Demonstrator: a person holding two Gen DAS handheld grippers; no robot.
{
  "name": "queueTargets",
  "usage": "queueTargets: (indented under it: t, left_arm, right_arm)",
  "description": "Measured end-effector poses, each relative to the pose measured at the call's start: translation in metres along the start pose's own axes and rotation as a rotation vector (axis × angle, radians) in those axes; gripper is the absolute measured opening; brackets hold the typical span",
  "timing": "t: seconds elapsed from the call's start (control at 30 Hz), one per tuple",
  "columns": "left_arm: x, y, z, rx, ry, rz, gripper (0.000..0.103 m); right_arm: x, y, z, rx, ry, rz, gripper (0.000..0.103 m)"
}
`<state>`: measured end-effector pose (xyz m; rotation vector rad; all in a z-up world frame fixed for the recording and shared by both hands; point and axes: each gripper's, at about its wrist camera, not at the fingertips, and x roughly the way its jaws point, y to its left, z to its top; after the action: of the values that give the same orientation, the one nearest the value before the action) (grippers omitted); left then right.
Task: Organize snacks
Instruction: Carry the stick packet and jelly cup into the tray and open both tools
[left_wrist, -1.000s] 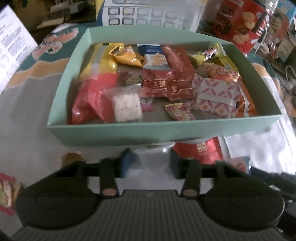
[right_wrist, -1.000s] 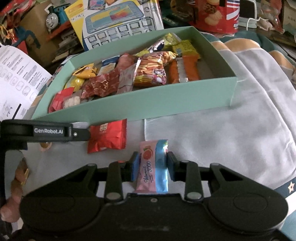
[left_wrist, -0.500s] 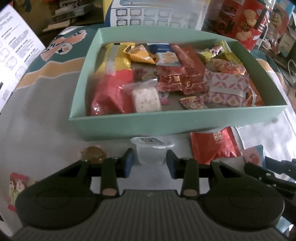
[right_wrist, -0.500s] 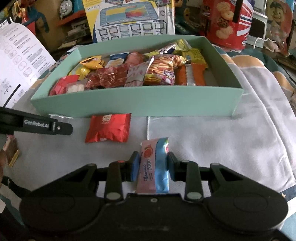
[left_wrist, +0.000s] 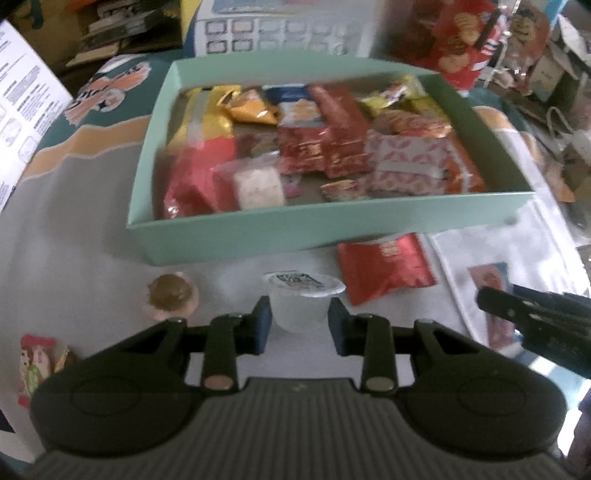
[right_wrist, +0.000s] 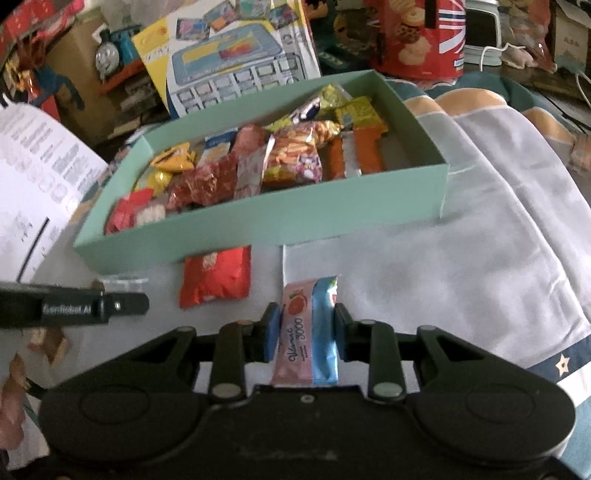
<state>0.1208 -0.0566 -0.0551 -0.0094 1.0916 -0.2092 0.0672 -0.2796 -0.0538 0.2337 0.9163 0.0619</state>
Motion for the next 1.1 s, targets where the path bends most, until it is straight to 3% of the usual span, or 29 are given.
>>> queueTargets:
  t: [0.23,0.47,0.73,1.1]
  left_arm:
    - [-0.028,-0.015,0.025,0.023,-0.061,-0.061,0.032]
    - [-0.028,-0.035,0.079,0.066,-0.123,-0.075,0.032]
    - [0.012,-0.077,0.149,0.127,-0.105,-0.137,0.032]
    - [0.079,-0.112,0.194,0.159,-0.052,-0.134,0.033]
  right_arm:
    - [-0.022,-0.009,0.023,0.041,-0.065,0.034,0.030]
    - [-0.029,-0.033,0.069,0.092,-0.138,0.043,0.030]
    - [-0.004,-0.062,0.119,0.159,-0.149,0.043,0.030]
    - [0.038,-0.087,0.146,0.171,-0.106,0.043,0.033]
